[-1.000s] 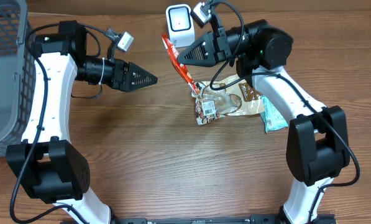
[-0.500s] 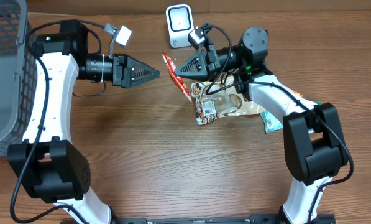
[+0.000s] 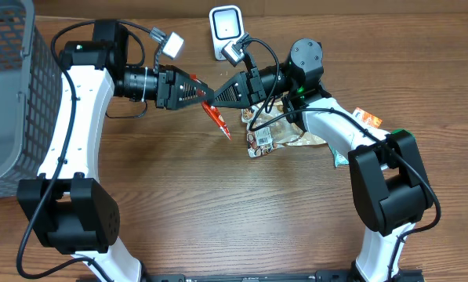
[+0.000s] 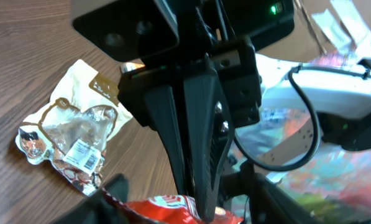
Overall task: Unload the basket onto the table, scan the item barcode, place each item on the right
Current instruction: 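Lower the stick toward center while the left gripper opens and approaches, then close the left gripper on the stick beside the right gripper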
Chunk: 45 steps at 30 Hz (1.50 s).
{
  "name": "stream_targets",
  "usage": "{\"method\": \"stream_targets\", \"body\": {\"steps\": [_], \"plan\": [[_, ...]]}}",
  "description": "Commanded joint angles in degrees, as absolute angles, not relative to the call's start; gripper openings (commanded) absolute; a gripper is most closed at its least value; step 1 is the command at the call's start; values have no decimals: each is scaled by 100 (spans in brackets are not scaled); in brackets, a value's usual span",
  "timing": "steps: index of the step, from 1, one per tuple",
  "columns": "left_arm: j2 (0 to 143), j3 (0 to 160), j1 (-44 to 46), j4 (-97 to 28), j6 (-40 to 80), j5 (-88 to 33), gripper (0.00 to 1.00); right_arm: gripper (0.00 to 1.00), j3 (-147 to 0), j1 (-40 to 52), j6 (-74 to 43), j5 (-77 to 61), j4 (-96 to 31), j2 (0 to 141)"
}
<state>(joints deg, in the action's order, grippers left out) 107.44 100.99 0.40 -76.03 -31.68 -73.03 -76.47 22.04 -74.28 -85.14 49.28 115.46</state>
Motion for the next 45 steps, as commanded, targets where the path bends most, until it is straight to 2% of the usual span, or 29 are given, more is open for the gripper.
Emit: {"method": "stream_targets", "body": {"steps": [1,4,6,10,15,16,17,22,26,28,32,35,37,39,41,42,45], "plan": [[10750,10189,45,-7588,-3148,-7432,37,4,-7640,2169,-7317,-8517,4960,11544],[10750,10189,45,-7555,-3151,-7430,20,4,-7640,2169,-7295,-8493,4960,11544],[10750,10186,45,-7511,-3146,-7367,4,7,-7640,2169,-7293,-8493,4960,11544],[10750,10186,45,-7476,-3122,-7181,4,22,-7638,2165,-7146,-8501,4956,11544],[10750,10184,45,-7467,-3094,-6884,4,67,-7638,2073,-7126,-8541,4956,11544],[10750,10184,45,-7454,-3068,-6836,4,97,-7638,2047,-7039,-8571,4950,11544],[10750,10184,45,-7435,-3033,-6812,5,100,-7638,2016,-6923,-8608,4901,11544],[10750,10184,40,-6812,-1852,-6416,4,100,-7612,1920,-6117,-8639,3898,11544],[10750,10184,40,-6034,-266,-5642,4,100,-7612,1922,-4674,-8289,1990,11544],[10750,10184,40,-5806,504,-5100,4,100,-7612,1981,-3614,-7686,576,11544],[10750,10178,110,-5988,1876,-3782,4,100,-7612,2204,-2364,-5889,-1529,11544],[10750,10178,180,-6313,3011,-2528,4,100,-7612,2416,-2309,-4960,-2126,11544],[10750,10178,235,-6766,3776,-1496,4,100,-7612,2580,-2309,-4897,-2292,11544],[10750,10175,261,-7137,4270,-965,4,100,-7612,2703,-2307,-4908,-2342,11544],[10750,10173,266,-7537,4727,-657,5,93,-7612,2832,-2287,-4862,-2392,11544],[10750,10173,266,-7679,4858,-602,8,86,-7612,2893,-2231,-4838,-2401,11544],[10750,10173,266,-8093,5063,-528,11,79,-7612,3105,-2217,-4528,-2394,11544]]}}
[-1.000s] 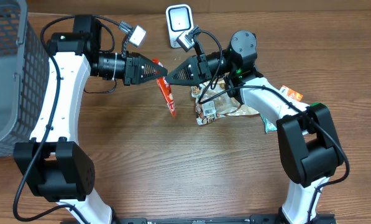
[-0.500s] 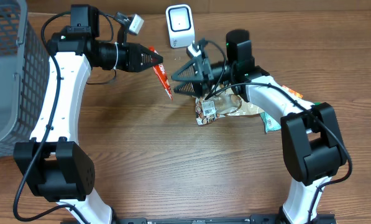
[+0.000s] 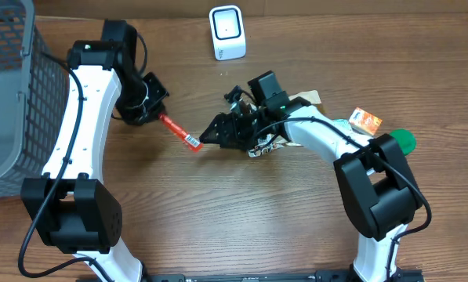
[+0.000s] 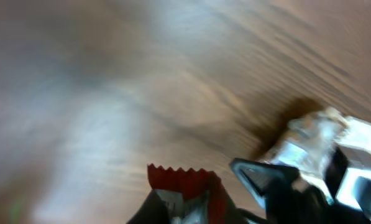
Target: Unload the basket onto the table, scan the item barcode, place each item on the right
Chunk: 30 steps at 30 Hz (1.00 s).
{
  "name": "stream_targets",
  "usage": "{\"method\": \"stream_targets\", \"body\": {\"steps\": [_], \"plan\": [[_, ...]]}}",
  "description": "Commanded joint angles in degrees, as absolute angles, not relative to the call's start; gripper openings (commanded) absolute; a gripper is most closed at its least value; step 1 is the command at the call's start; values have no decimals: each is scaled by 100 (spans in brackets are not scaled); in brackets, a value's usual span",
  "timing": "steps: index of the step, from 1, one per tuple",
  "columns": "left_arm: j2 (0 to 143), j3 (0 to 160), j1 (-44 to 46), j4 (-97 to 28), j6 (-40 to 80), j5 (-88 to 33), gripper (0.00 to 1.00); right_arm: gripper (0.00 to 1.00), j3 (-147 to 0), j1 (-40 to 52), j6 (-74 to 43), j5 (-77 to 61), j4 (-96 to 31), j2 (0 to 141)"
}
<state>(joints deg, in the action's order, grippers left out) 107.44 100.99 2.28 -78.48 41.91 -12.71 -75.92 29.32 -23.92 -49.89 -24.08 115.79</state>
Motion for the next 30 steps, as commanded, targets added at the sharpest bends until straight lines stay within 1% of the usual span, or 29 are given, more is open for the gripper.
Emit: {"method": "stream_targets", "body": {"steps": [1,3,5,11,15,21,25,30], "plan": [[10750,10173,266,-8169,5063,-484,11,77,-7612,3157,-2217,-4416,-2394,11544],[10750,10173,266,-8315,5065,-329,10,74,-7612,3273,-2215,-4171,-2394,11544],[10750,10173,266,-8438,5190,-211,4,73,-7612,3380,-2215,-3981,-2390,11544],[10753,10116,268,-8715,5537,-69,4,73,-7612,3470,-2053,-3736,-2390,11544],[10753,9684,318,-8659,5951,-108,4,74,-7612,3472,-2010,-3605,-2412,11544],[10757,8914,388,-8215,6042,-327,4,74,-7612,3662,-987,-3610,-2447,11544],[10757,8864,377,-8206,6018,-327,4,74,-7612,3872,-637,-3671,-2405,11544],[10759,8862,390,-8154,6023,-360,4,69,-7612,4178,-73,-3929,-2287,11544]]}}
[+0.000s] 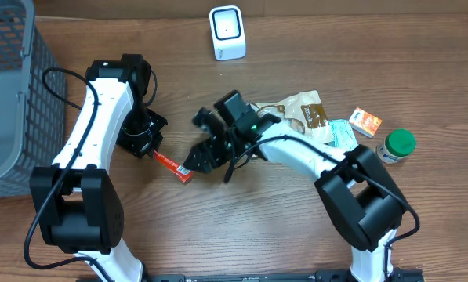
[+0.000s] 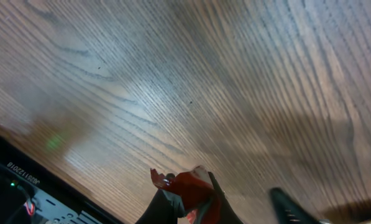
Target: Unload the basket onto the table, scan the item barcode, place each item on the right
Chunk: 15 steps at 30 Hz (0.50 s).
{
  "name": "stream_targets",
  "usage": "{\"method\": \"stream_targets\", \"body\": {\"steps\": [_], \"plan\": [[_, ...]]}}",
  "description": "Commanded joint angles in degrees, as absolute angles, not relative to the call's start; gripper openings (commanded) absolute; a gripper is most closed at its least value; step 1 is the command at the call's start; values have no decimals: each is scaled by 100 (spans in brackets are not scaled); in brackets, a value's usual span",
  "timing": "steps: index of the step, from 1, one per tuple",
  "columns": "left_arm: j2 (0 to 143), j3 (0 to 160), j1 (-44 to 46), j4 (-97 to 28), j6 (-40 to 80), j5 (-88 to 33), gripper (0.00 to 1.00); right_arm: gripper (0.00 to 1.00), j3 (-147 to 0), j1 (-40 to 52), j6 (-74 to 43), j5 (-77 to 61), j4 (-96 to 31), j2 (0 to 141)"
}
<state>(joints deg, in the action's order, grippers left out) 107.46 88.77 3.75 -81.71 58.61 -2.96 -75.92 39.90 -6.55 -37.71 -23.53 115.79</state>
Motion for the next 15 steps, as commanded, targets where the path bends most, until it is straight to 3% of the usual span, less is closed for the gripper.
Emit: {"method": "stream_targets", "body": {"steps": [1,8,15], "plan": [[10759,8862,390,-8154,6020,-416,4,69,-7612,4228,-49,-3846,-2285,11544],[10759,8862,388,-8167,5771,-906,4,63,-7612,4670,12,-2849,-2257,11544],[10759,8862,388,-8130,5736,-878,4,13,-7612,4705,8,-2851,-2222,11544]]}}
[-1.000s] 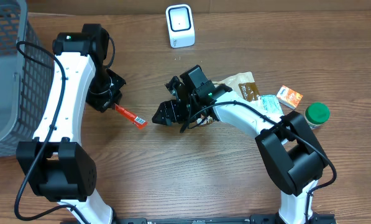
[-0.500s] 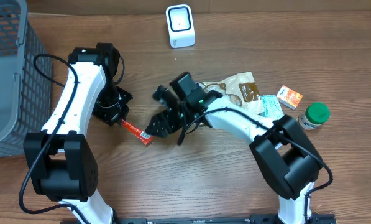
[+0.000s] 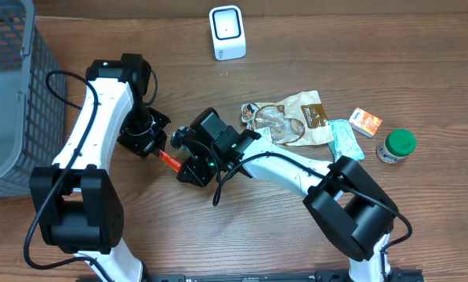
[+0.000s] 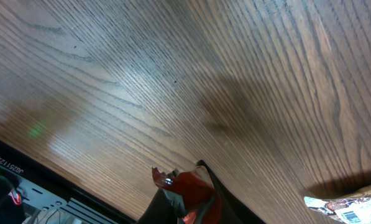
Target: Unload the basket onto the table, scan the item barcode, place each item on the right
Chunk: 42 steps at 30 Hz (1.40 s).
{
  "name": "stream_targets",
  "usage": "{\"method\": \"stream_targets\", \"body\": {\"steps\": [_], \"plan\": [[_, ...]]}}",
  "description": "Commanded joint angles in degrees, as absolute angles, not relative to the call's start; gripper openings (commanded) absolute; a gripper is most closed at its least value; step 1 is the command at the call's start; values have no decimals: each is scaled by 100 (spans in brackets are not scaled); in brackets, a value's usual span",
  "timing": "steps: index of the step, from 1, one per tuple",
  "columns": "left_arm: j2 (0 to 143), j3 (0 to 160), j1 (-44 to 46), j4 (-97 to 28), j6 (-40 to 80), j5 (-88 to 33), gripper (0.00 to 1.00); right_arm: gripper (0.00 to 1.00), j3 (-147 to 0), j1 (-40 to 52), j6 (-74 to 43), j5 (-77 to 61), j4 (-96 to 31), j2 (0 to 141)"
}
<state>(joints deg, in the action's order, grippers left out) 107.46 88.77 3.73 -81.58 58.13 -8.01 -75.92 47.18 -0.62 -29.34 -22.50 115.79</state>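
Observation:
A thin red snack packet [image 3: 169,159] is pinched at one end by my left gripper [image 3: 158,150], which is shut on it low over the table, left of centre. In the left wrist view the crumpled red packet [image 4: 188,190] shows between my fingers [image 4: 166,205]. My right gripper [image 3: 190,163] lies right at the packet's other end, covering it; from above I cannot tell whether its jaws grip the packet. The white barcode scanner [image 3: 226,33] stands at the back edge, far from both grippers.
A grey mesh basket [image 3: 6,94] fills the left edge. A clear-and-tan snack bag [image 3: 292,119], a teal packet [image 3: 345,139], an orange box [image 3: 366,120] and a green-lidded jar [image 3: 396,144] lie at the right. The bag's corner [image 4: 353,208] shows in the wrist view.
My right gripper has shifted left and now covers the packet's free end. The left gripper and red packet have barely moved, a touch toward the back.
Both grippers met at the red packet in the air just below the scanner. Then the left gripper held it further left and lower, the right gripper trailing at its tip. Later both were down near the table's middle left, where they remain, close together.

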Motion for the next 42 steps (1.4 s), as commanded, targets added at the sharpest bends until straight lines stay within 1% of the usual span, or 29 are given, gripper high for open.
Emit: {"method": "stream_targets", "body": {"steps": [1,2,5,6,7,8,10,12,13,14,17,19,22,32,36,39,40,41,42], "plan": [[10759,8862,388,-8093,5714,-880,4,6,-7612,4703,8,-2851,-2224,11544],[10759,8862,388,-8044,5686,-878,4,4,-7612,4703,8,-2851,-2224,11544],[10759,8862,388,-7859,5498,-843,4,4,-7612,4696,8,-2853,-2248,11544],[10759,8862,388,-7802,5387,-797,7,4,-7614,4692,10,-2853,-2265,11544],[10759,8862,388,-7669,5094,-674,13,4,-7614,4672,10,-2860,-2283,11542],[10759,8862,388,-7585,4880,-593,20,4,-7614,4654,8,-2882,-2290,11542],[10759,8862,377,-7443,4486,-399,42,4,-7614,4602,10,-3037,-2290,11542],[10759,8862,377,-7317,4195,-187,81,4,-7614,4515,10,-3319,-2285,11542],[10759,8862,377,-7231,4040,-86,95,4,-7614,4442,8,-3527,-2285,11542],[10759,8862,377,-7161,3900,-82,100,4,-7614,4383,5,-3684,-2287,11542],[10759,8862,377,-7022,3551,-91,100,4,-7614,4171,-246,-4128,-2294,11542],[10759,8860,377,-7024,3524,-108,100,4,-7614,4001,-642,-4239,-2335,11542],[10759,8849,379,-7022,3374,-329,100,4,-7614,3883,-819,-4357,-2438,11542],[10759,8849,379,-6700,1837,-2176,98,4,-7614,3767,-1328,-6018,-2456,11542],[10759,8849,377,-6613,1708,-2276,98,4,-7614,3656,-1400,-6512,-2453,11542],[10757,8851,377,-6565,1684,-2303,94,4,-7614,3551,-1730,-6702,-2447,11542],[10757,8851,377,-6545,1616,-2381,91,4,-7614,3507,-1979,-6700,-2432,11542],[10757,8855,377,-6504,1463,-2609,84,4,-7614,3409,-2303,-6702,-2410,11542],[10757,8855,377,-6469,1385,-2766,82,4,-7614,3365,-2373,-6702,-2410,11542]]}}
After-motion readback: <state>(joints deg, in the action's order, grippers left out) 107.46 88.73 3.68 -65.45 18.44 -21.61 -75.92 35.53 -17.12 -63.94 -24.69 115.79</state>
